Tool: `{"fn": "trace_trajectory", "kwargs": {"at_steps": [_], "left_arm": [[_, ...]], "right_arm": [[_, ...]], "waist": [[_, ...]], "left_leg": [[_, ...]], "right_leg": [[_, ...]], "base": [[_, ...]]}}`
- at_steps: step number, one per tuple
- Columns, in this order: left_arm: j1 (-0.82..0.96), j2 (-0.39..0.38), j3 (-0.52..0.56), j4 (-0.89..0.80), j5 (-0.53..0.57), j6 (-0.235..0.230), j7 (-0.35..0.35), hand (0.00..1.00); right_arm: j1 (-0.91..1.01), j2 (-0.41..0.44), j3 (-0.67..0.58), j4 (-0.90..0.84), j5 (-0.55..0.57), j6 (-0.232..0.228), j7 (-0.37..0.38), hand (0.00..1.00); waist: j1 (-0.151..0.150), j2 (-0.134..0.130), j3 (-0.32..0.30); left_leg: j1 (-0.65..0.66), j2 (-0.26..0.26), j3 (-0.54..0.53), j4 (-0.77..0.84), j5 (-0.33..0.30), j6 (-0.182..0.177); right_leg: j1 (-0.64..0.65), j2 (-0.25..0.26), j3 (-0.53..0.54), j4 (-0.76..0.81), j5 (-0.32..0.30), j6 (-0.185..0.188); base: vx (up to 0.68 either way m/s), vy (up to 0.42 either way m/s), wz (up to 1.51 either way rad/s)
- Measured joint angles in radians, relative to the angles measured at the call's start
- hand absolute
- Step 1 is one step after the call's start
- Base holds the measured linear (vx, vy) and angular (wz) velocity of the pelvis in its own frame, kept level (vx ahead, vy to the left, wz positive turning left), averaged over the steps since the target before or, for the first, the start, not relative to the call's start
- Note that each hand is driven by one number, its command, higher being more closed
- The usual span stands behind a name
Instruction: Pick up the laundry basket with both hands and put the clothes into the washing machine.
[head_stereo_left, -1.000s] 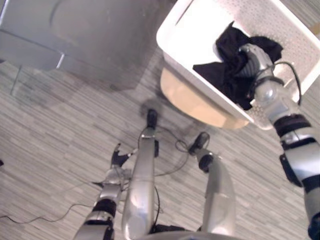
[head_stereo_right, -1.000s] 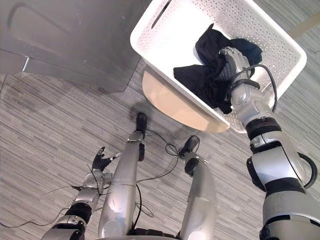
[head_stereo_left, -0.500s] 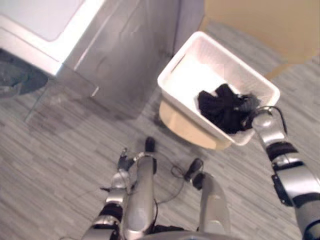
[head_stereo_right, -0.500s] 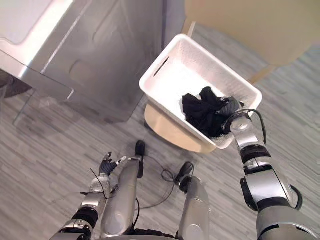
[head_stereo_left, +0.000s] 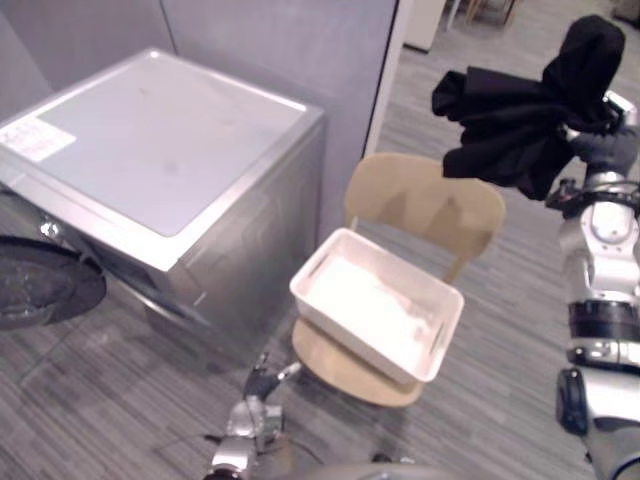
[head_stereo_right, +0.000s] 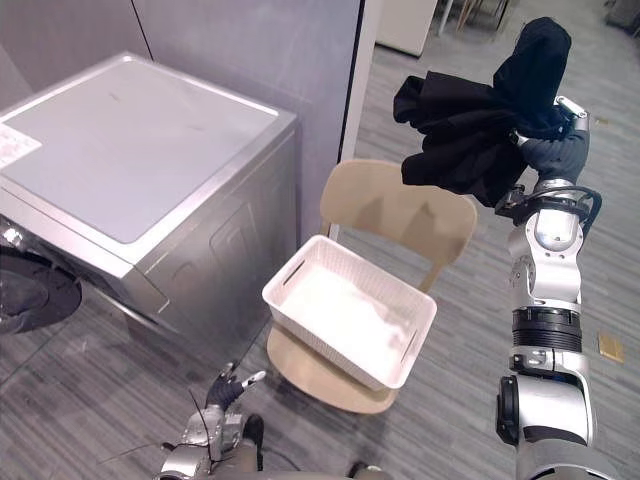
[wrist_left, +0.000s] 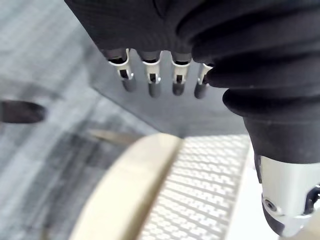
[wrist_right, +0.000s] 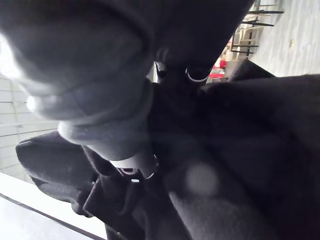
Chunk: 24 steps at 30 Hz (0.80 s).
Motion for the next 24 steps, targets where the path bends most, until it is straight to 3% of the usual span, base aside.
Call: {"fn": "trace_trajectory", "kwargs": {"at_steps": [6,11,18,24], "left_arm": [[-0.072,0.037,-0.029,-0.323,0.001,-0.005,0.006,0.00],[-0.233,0.080,-0.042,-0.377,0.000,-0.026,0.047,0.00],[-0.440,0.105,-0.123,-0.412,-0.043,-0.046,0.068,0.00],[-0.558,0.096,-0.193,-0.409,-0.059,-0.048,0.068,0.00]], "right_arm": [[-0.046,-0.004,0.023,0.025,-0.035,0.002,0.002,1.00],[-0.044,0.028,0.095,-0.026,-0.058,0.004,0.023,1.00],[0.075,0.164,0.137,-0.202,-0.063,0.002,0.090,1.00],[0.152,0.200,0.175,-0.275,-0.093,0.003,0.110,1.00]], "waist": [[-0.025,0.014,-0.033],[-0.056,0.045,-0.056],[-0.100,0.051,-0.071],[-0.132,0.050,-0.074]], "left_leg": [[0.072,-0.001,0.035,-0.051,0.012,0.002],[0.125,0.000,0.075,-0.074,0.016,0.007],[0.200,0.017,0.158,-0.132,0.033,0.001],[0.217,0.011,0.197,-0.157,0.037,0.003]], "right_leg": [[0.056,0.027,0.041,-0.094,0.050,0.003],[0.067,0.038,0.107,-0.115,0.074,-0.004],[0.051,0.063,0.212,-0.124,0.098,-0.018],[0.036,0.068,0.264,-0.147,0.129,-0.014]], "base": [[0.02,-0.002,-0.20],[-0.05,0.014,-0.36],[-0.08,-0.005,-0.39],[-0.02,0.023,-0.25]]}}
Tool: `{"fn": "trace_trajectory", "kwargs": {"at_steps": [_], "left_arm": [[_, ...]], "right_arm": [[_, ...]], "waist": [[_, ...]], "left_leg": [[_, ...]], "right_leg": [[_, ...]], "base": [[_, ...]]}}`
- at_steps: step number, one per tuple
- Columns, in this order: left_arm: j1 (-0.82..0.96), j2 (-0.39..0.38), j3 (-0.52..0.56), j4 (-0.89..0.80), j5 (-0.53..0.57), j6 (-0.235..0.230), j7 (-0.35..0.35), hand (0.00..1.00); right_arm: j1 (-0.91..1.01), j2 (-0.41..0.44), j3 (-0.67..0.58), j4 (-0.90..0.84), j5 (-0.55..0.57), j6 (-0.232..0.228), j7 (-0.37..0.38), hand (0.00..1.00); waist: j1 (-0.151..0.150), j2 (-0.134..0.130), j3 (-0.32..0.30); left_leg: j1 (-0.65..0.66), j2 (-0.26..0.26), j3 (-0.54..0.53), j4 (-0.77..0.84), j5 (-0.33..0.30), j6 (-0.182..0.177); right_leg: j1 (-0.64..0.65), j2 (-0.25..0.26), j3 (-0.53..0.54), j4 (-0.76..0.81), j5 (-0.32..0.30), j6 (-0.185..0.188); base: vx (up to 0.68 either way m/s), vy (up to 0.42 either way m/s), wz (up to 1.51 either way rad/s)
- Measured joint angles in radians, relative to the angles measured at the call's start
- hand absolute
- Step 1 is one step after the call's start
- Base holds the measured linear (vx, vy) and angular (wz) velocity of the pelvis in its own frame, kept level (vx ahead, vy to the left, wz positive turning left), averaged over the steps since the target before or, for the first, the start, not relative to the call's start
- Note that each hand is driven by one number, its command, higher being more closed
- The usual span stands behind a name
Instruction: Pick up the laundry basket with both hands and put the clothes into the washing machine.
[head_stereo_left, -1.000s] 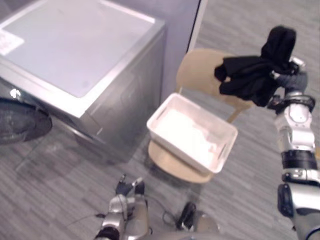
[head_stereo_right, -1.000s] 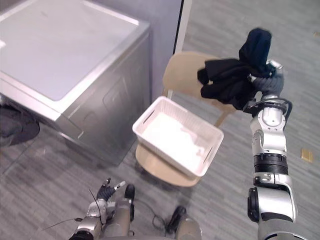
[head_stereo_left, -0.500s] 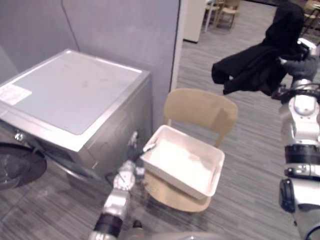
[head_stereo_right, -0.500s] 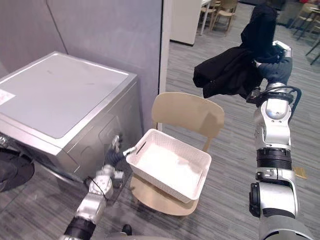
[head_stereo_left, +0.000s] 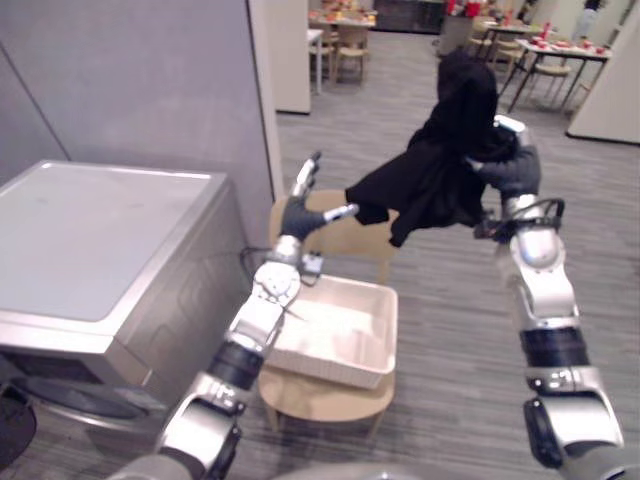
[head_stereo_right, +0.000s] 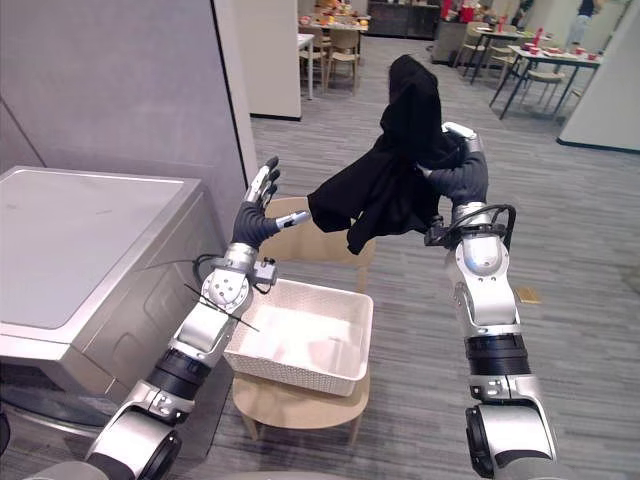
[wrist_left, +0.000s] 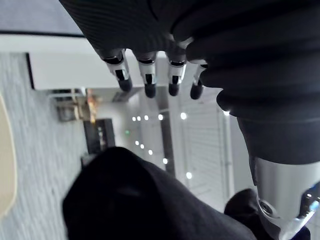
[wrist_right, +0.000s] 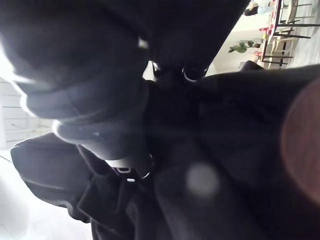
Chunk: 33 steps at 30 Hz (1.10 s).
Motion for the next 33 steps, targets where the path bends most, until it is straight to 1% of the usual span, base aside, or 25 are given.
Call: {"fn": "trace_trajectory", "kwargs": {"at_steps": [3,5,9,10,13,16,20,23,30,31,33], "left_arm": [[-0.068,-0.030,-0.038,0.026,-0.032,0.000,0.002,0.00],[-0.106,-0.054,-0.044,0.057,-0.052,0.000,0.003,0.00],[-0.157,-0.079,-0.082,0.097,-0.078,0.000,0.003,0.00],[-0.157,-0.084,-0.083,0.098,-0.079,0.000,0.003,0.00],[-0.173,-0.098,-0.121,0.128,-0.079,0.001,0.001,0.00],[-0.201,-0.114,-0.162,0.132,-0.079,0.002,0.000,0.00],[-0.242,-0.141,-0.196,0.165,-0.079,0.003,0.002,0.00],[-0.243,-0.142,-0.215,0.166,-0.079,0.003,0.001,0.00],[-0.271,-0.142,-0.240,0.166,-0.079,0.001,0.001,0.00],[-0.273,-0.142,-0.241,0.166,-0.079,0.001,0.001,1.00],[-0.275,-0.142,-0.245,0.166,-0.083,0.001,0.002,1.00]], "right_arm": [[0.010,0.013,0.001,-0.005,-0.001,0.000,-0.001,1.00],[0.025,0.025,0.009,-0.035,-0.001,0.000,-0.001,1.00],[0.028,0.040,0.059,-0.071,0.000,0.000,0.001,1.00],[0.028,0.047,0.074,-0.074,0.000,-0.002,0.002,1.00],[0.042,0.076,0.077,-0.076,0.002,-0.002,0.000,1.00],[0.076,0.087,0.090,-0.111,0.002,-0.002,0.000,1.00],[0.082,0.098,0.099,-0.113,0.011,-0.005,-0.005,1.00],[0.093,0.101,0.099,-0.116,0.013,-0.016,-0.012,1.00],[0.098,0.112,0.096,-0.144,0.032,-0.017,-0.027,1.00],[0.098,0.112,0.096,-0.147,0.032,-0.017,-0.029,1.00],[0.098,0.112,0.096,-0.148,0.032,-0.017,-0.031,1.00]], "waist": [[-0.001,0.000,0.000],[-0.004,0.002,-0.001],[-0.016,0.006,-0.004],[-0.024,0.007,-0.005],[-0.025,0.009,-0.010],[-0.025,0.010,-0.011],[-0.030,0.012,-0.012],[-0.032,0.013,-0.013],[-0.030,0.011,-0.014],[-0.031,0.010,-0.014],[-0.031,0.010,-0.015]], "left_leg": [[0.001,0.000,0.009,0.000,0.000,0.000],[0.001,0.000,0.010,0.000,0.000,0.000],[0.006,0.000,0.014,-0.003,0.000,0.000],[0.011,0.000,0.017,-0.006,0.000,0.000],[0.022,-0.001,0.025,-0.017,0.000,0.000],[0.023,-0.002,0.026,-0.019,0.000,0.000],[0.024,-0.002,0.027,-0.020,0.000,0.000],[0.025,-0.001,0.028,-0.022,0.000,0.000],[0.025,-0.003,0.026,-0.026,0.000,0.000],[0.025,-0.003,0.026,-0.026,0.000,0.000],[0.025,-0.003,0.025,-0.026,0.000,0.000]], "right_leg": [[0.001,0.003,0.009,-0.013,0.011,0.000],[0.001,0.004,0.010,-0.013,0.011,0.000],[0.000,0.005,0.017,-0.013,0.011,0.000],[0.001,0.005,0.020,-0.013,0.011,0.000],[0.001,0.006,0.032,-0.012,0.011,0.000],[0.000,0.006,0.033,-0.011,0.011,0.000],[0.000,0.006,0.033,-0.011,0.010,0.001],[-0.001,0.006,0.034,-0.010,0.009,0.003],[-0.001,0.004,0.032,-0.011,0.007,0.005],[-0.001,0.005,0.032,-0.011,0.007,0.005],[0.000,0.004,0.030,-0.011,0.006,0.006]], "base": [[0.01,0.007,-0.12],[0.01,0.000,-0.02],[0.01,0.000,-0.05],[0.00,0.003,-0.07],[-0.01,0.004,-0.09],[0.00,0.000,0.00],[0.00,0.000,0.00],[0.00,0.000,0.00],[0.00,0.000,0.00],[0.00,0.000,0.00],[0.00,0.000,0.00]]}}
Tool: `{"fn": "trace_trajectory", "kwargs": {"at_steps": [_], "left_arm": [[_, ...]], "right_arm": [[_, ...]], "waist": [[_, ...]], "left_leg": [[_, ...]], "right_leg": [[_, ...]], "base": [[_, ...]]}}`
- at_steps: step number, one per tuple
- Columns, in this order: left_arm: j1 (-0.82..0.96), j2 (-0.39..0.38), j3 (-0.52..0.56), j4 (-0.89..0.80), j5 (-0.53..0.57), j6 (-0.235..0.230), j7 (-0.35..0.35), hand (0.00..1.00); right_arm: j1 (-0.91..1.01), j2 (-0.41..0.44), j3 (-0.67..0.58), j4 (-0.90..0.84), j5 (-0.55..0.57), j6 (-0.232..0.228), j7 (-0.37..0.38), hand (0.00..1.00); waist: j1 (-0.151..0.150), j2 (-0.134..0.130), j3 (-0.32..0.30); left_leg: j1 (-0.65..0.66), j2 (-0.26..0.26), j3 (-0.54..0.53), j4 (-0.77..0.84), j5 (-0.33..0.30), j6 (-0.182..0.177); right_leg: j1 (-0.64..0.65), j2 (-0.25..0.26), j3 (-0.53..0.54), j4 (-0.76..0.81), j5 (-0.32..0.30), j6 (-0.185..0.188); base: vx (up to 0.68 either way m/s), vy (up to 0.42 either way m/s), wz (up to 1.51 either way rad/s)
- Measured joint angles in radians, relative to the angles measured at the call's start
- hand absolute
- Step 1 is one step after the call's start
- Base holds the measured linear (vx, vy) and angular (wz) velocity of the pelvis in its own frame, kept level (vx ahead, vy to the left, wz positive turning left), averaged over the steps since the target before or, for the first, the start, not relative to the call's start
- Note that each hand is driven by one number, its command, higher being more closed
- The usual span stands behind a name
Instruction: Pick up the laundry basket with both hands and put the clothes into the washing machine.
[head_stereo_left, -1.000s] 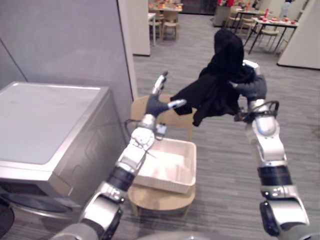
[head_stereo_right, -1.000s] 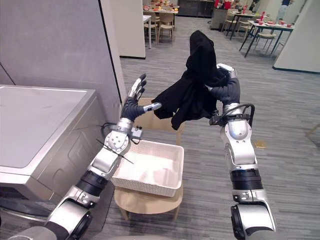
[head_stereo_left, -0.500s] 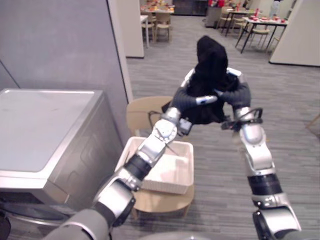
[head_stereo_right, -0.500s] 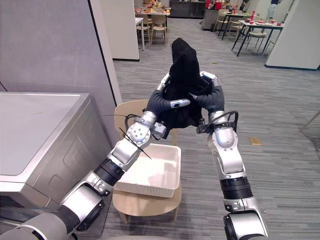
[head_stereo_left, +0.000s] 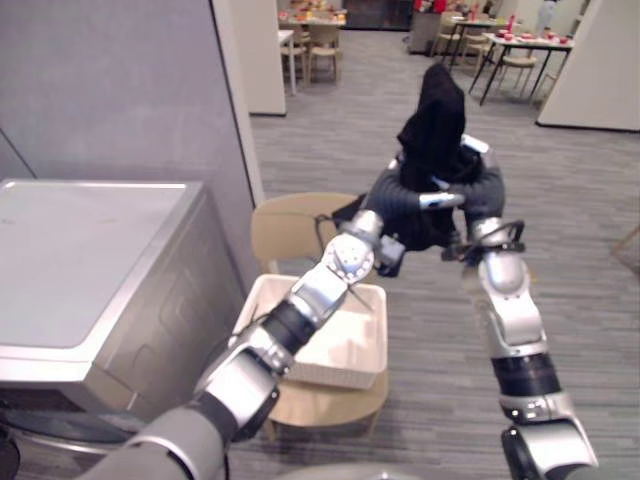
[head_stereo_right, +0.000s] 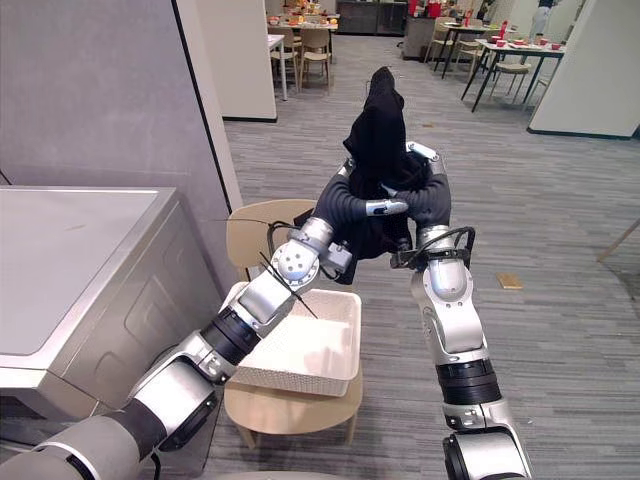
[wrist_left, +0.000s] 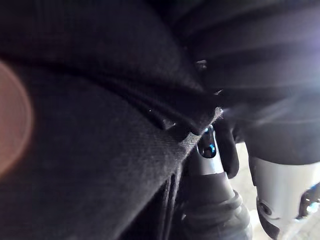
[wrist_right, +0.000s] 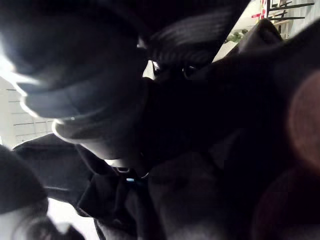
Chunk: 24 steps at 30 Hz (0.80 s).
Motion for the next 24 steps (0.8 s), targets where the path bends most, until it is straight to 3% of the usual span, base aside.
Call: {"fn": "trace_trajectory", "kwargs": {"at_steps": [14,15,24], "left_arm": [[-0.042,0.006,0.019,0.002,-0.054,0.002,0.043,1.00],[-0.042,0.006,0.018,0.002,-0.054,0.002,0.043,1.00],[-0.042,-0.020,0.009,-0.008,-0.074,-0.003,0.037,1.00]], "right_arm": [[0.013,0.001,0.010,-0.048,0.010,-0.023,0.001,1.00],[0.013,0.001,0.010,-0.048,0.010,-0.023,0.001,0.00],[0.068,0.002,-0.040,-0.122,0.011,-0.020,0.002,0.00]], "waist": [[-0.002,-0.006,-0.002],[-0.002,-0.006,-0.002],[0.001,-0.006,-0.003]], "left_leg": [[-0.008,0.001,-0.008,0.005,0.000,0.000],[-0.008,0.000,-0.008,0.005,0.000,0.000],[-0.008,-0.001,-0.005,0.000,0.000,0.000]], "right_leg": [[0.000,0.000,-0.009,-0.001,-0.001,0.001],[0.000,-0.001,-0.009,-0.001,-0.001,0.001],[-0.002,-0.001,-0.007,-0.002,-0.002,0.003]], "base": [[0.00,0.000,0.01],[0.00,0.000,0.00],[0.00,0.000,0.00]]}}
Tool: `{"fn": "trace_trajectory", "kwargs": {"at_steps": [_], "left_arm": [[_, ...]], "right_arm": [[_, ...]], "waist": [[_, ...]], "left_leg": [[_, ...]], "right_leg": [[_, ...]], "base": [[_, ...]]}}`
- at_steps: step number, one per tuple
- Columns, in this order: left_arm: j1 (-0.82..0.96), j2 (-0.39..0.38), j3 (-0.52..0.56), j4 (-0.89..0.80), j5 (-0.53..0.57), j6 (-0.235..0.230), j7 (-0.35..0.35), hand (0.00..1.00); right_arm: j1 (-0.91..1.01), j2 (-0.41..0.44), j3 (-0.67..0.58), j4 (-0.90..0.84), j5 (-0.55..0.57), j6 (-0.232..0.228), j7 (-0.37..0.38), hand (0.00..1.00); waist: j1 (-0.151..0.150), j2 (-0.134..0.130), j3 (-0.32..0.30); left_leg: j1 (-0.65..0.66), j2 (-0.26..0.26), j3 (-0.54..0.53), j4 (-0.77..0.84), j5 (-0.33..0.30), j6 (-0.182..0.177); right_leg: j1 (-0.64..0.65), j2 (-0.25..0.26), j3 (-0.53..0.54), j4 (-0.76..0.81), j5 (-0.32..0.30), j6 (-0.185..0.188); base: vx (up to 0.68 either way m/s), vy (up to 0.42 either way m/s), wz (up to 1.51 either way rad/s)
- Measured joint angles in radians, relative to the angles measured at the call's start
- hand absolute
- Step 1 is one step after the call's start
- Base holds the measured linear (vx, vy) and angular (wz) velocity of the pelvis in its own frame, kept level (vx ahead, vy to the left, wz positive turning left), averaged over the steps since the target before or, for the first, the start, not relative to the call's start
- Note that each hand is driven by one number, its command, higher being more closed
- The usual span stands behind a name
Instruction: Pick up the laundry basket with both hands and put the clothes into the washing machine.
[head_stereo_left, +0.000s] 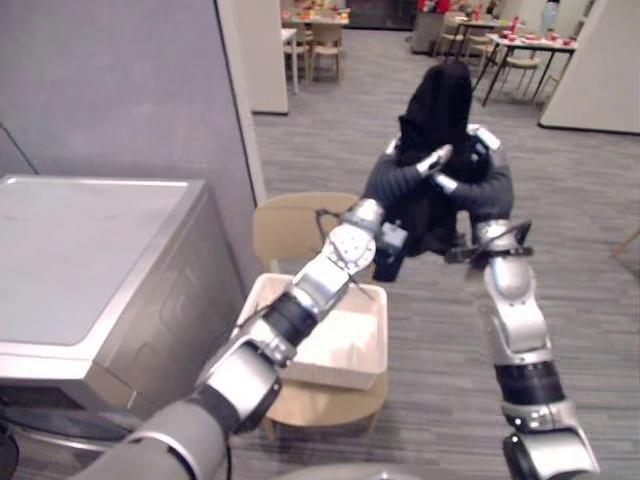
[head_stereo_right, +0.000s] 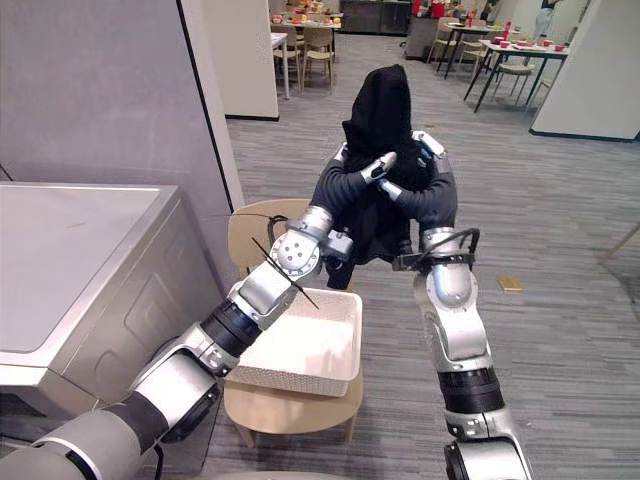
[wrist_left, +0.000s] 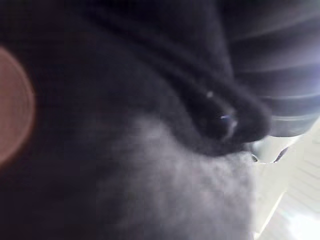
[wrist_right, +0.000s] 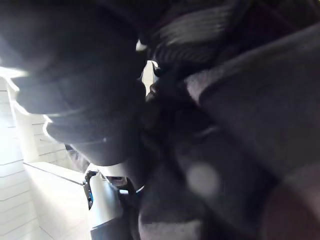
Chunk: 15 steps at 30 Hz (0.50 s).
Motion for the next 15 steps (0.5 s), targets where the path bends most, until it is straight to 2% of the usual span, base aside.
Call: {"fn": "trace_trajectory", "kwargs": {"at_steps": [8,10,12,13,15], "left_arm": [[0.002,-0.060,-0.021,-0.001,0.004,-0.011,-0.073,1.00],[0.023,-0.055,-0.019,-0.001,0.005,-0.007,-0.085,1.00],[0.066,-0.035,0.000,-0.001,0.021,0.011,-0.086,1.00],[0.077,-0.033,0.014,-0.001,0.021,0.015,-0.086,1.00],[0.106,-0.005,0.088,-0.004,0.022,0.028,-0.084,1.00]], "right_arm": [[0.128,0.000,-0.185,-0.136,0.009,-0.002,0.007,0.00],[0.141,0.000,-0.269,-0.166,0.012,-0.015,-0.003,0.00],[0.171,-0.002,-0.425,-0.200,0.024,-0.056,-0.042,0.00],[0.183,-0.001,-0.455,-0.200,0.027,-0.065,-0.049,0.00],[0.255,-0.001,-0.551,-0.199,0.030,-0.075,-0.082,0.00]], "waist": [[-0.014,0.006,-0.003],[-0.024,0.011,-0.006],[-0.027,0.022,-0.013],[-0.029,0.025,-0.016],[-0.031,0.036,-0.023]], "left_leg": [[0.008,-0.002,0.025,-0.009,0.000,0.000],[0.015,-0.002,0.035,-0.012,-0.001,0.000],[0.026,-0.001,0.048,-0.021,-0.001,0.000],[0.029,-0.001,0.051,-0.024,-0.001,-0.001],[0.037,0.002,0.065,-0.028,-0.003,-0.003]], "right_leg": [[-0.015,0.002,0.024,0.004,-0.001,0.002],[-0.016,0.003,0.033,0.005,-0.001,0.002],[-0.017,0.006,0.044,0.006,-0.002,0.004],[-0.017,0.007,0.046,0.006,-0.002,0.004],[-0.019,0.011,0.054,0.007,-0.005,0.008]], "base": [[0.00,0.001,-0.09],[0.00,0.006,-0.14],[0.00,0.002,-0.16],[0.00,-0.003,-0.12],[0.00,-0.006,-0.16]]}}
